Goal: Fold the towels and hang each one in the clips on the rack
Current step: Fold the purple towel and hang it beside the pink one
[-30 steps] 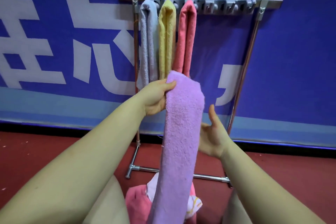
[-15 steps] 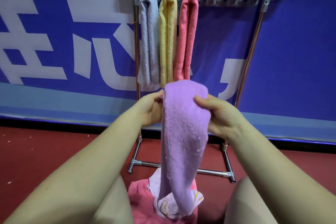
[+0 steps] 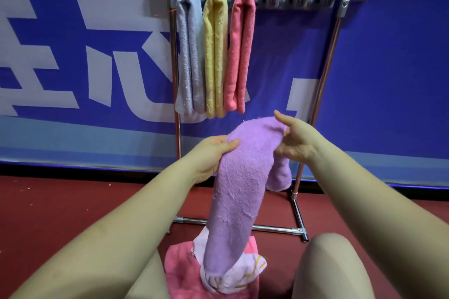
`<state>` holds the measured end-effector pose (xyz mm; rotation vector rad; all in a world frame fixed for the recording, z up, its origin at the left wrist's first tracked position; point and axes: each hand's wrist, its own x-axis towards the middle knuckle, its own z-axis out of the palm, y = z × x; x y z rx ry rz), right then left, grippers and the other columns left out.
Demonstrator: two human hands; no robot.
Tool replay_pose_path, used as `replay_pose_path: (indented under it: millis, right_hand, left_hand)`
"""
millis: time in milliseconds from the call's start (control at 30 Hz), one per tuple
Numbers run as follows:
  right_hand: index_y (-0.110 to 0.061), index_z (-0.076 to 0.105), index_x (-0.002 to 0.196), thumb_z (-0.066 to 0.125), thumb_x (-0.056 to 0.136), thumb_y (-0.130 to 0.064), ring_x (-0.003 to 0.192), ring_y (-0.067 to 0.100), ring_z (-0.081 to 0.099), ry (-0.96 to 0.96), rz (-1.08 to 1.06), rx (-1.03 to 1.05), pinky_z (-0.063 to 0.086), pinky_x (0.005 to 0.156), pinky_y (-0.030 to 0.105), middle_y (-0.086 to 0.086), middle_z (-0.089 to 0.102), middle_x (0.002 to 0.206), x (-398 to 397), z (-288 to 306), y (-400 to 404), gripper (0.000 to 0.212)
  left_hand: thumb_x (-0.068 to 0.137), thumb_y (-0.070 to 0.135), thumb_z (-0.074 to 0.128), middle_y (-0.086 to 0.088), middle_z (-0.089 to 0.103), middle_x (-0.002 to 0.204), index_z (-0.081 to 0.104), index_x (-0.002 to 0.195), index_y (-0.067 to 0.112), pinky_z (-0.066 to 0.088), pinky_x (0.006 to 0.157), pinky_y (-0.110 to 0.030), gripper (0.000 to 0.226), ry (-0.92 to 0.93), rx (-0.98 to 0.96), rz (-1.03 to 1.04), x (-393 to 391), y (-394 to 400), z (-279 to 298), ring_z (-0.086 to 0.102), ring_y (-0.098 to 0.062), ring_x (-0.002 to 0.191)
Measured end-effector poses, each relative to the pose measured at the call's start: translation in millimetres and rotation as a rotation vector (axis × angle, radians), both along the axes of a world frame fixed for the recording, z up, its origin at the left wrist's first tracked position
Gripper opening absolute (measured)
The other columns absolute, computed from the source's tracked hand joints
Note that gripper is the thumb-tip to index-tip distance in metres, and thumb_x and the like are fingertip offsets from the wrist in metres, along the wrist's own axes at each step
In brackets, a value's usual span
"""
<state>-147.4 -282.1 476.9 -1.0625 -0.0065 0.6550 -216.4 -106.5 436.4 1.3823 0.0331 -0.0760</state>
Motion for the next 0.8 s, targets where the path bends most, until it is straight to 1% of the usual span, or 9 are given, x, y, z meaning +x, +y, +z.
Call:
replay_pose_path:
  millis: [133, 267, 333, 400, 500, 600, 667, 733, 800]
  right_hand:
    - [-0.003, 0.058, 0.084, 0.058, 0.088, -0.036, 0.054, 0.022, 0.068, 0.168, 0.004, 0.078, 0.058, 0.055, 0.032, 0.009, 0.064, 0.057, -7, -29, 2, 0.032]
    - [-0.003, 0.054, 0.085, 0.072, 0.073, 0.000, 0.050, 0.017, 0.062, 0.190, 0.000, 0.095, 0.058, 0.055, 0.026, 0.008, 0.057, 0.071, -11, -36, 13, 0.021]
    - [0.003, 0.057, 0.088, 0.058, 0.084, 0.005, 0.049, 0.019, 0.066, 0.181, -0.028, 0.056, 0.057, 0.056, 0.026, 0.011, 0.060, 0.082, -12, -32, 18, 0.005]
    - [0.005, 0.059, 0.084, 0.052, 0.089, 0.004, 0.048, 0.019, 0.067, 0.159, -0.045, 0.013, 0.057, 0.054, 0.027, 0.012, 0.061, 0.083, -15, -27, 21, 0.008]
    - [-0.007, 0.060, 0.084, 0.059, 0.090, -0.016, 0.054, 0.015, 0.065, 0.000, 0.024, -0.275, 0.058, 0.056, 0.028, 0.006, 0.060, 0.076, -18, -21, 22, 0.011]
    - [-0.010, 0.059, 0.095, 0.053, 0.090, -0.047, 0.062, 0.017, 0.057, -0.279, -0.028, -0.697, 0.051, 0.063, 0.029, 0.004, 0.060, 0.074, -9, -15, 19, 0.037]
    - [-0.013, 0.060, 0.097, 0.046, 0.092, -0.051, 0.068, 0.017, 0.053, -0.475, -0.085, -0.747, 0.047, 0.067, 0.028, 0.003, 0.059, 0.079, 0, -6, 23, 0.040]
    - [-0.020, 0.062, 0.098, 0.041, 0.095, -0.049, 0.082, 0.015, 0.054, -0.624, -0.021, -0.697, 0.043, 0.075, 0.027, 0.000, 0.060, 0.094, 6, 4, 34, 0.037]
    - [-0.026, 0.065, 0.098, 0.039, 0.095, -0.050, 0.092, 0.013, 0.055, -0.620, 0.107, -0.603, 0.040, 0.088, 0.029, -0.004, 0.063, 0.102, 9, 13, 46, 0.035]
  left_hand:
    - [0.097, 0.005, 0.041, -0.006, 0.068, 0.085, 0.057, 0.111, -0.006, 0.053, 0.073, -0.023, 0.024, 0.012, -0.011, 0.055, 11, 1, 15, 0.067, -0.010, 0.072]
    - [0.098, 0.009, 0.039, -0.007, 0.064, 0.092, 0.053, 0.121, -0.004, 0.048, 0.078, -0.026, 0.030, 0.067, 0.083, 0.087, 21, 7, 19, 0.061, -0.015, 0.082]
    - [0.099, 0.013, 0.040, -0.006, 0.064, 0.092, 0.053, 0.122, -0.001, 0.046, 0.078, -0.027, 0.030, 0.094, 0.147, 0.093, 22, 11, 21, 0.060, -0.014, 0.082]
    - [0.098, 0.014, 0.042, -0.006, 0.064, 0.091, 0.055, 0.120, 0.001, 0.047, 0.078, -0.026, 0.028, 0.112, 0.196, 0.104, 23, 15, 24, 0.060, -0.014, 0.082]
    - [0.096, 0.013, 0.048, -0.008, 0.064, 0.091, 0.059, 0.114, -0.001, 0.047, 0.077, -0.028, 0.025, 0.133, 0.237, 0.132, 27, 23, 30, 0.060, -0.016, 0.081]
    - [0.093, 0.013, 0.053, -0.002, 0.068, 0.074, 0.063, 0.090, 0.006, 0.051, 0.060, -0.018, 0.013, 0.141, 0.295, 0.079, 25, 29, 39, 0.063, -0.009, 0.064]
    - [0.093, 0.013, 0.053, 0.006, 0.068, 0.061, 0.063, 0.084, 0.011, 0.048, 0.050, -0.013, 0.013, 0.157, 0.360, -0.016, 24, 32, 49, 0.063, -0.002, 0.053]
    - [0.093, 0.014, 0.051, 0.009, 0.067, 0.059, 0.063, 0.082, 0.014, 0.046, 0.052, -0.014, 0.016, 0.182, 0.418, -0.133, 25, 34, 59, 0.061, -0.001, 0.053]
    - [0.092, 0.015, 0.050, 0.008, 0.066, 0.063, 0.063, 0.083, 0.014, 0.045, 0.055, -0.015, 0.016, 0.196, 0.457, -0.197, 27, 35, 70, 0.060, -0.002, 0.055]
